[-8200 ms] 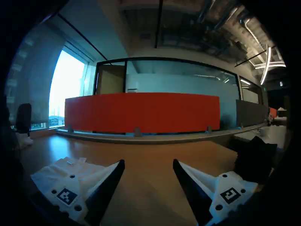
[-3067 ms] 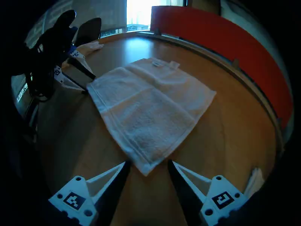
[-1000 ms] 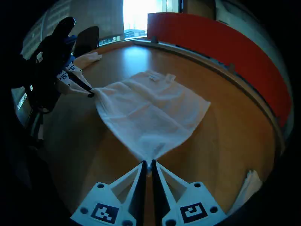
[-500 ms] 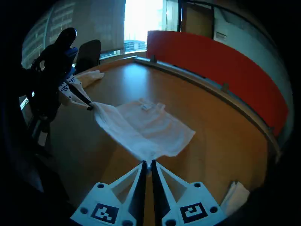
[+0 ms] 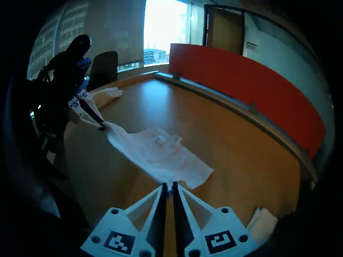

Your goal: Fold towel

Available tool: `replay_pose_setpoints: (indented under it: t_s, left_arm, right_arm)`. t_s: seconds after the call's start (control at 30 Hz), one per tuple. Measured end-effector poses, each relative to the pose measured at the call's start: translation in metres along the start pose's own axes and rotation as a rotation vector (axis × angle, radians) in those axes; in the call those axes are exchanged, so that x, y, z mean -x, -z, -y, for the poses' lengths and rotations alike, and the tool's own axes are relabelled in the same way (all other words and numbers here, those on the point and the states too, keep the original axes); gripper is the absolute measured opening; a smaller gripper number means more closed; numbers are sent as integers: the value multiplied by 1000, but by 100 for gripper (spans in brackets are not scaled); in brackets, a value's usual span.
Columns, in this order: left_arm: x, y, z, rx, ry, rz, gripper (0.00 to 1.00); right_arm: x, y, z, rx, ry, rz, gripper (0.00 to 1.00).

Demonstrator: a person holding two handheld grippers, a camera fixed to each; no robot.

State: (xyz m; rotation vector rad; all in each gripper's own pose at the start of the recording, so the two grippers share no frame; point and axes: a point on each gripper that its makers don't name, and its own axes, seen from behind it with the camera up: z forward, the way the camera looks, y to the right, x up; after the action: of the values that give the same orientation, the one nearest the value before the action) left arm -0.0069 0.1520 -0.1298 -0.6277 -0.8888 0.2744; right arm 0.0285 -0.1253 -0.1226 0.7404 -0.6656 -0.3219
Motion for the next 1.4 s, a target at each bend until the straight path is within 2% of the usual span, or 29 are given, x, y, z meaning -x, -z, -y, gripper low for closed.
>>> replay_pose_setpoints:
  t_s: [0.3,0.6,0.77,1.07,1.4]
  left_arm:
    - [-1,17,-16,-1,3,4,13]
    - [3,23,-25,1,43,16,13]
    - [2,21,-25,-3,52,22,13]
    - [-8,3,-11,-9,100,45,13]
    - [-29,-33,19,-14,120,61,13]
  right_arm:
    - [-3,20,2,3,0,-4,9]
    - [-3,22,1,1,2,-5,10]
    - [-4,20,-2,0,8,-5,9]
    - [-6,1,-12,-1,22,0,10]
    - [-12,-31,-39,16,24,8,9]
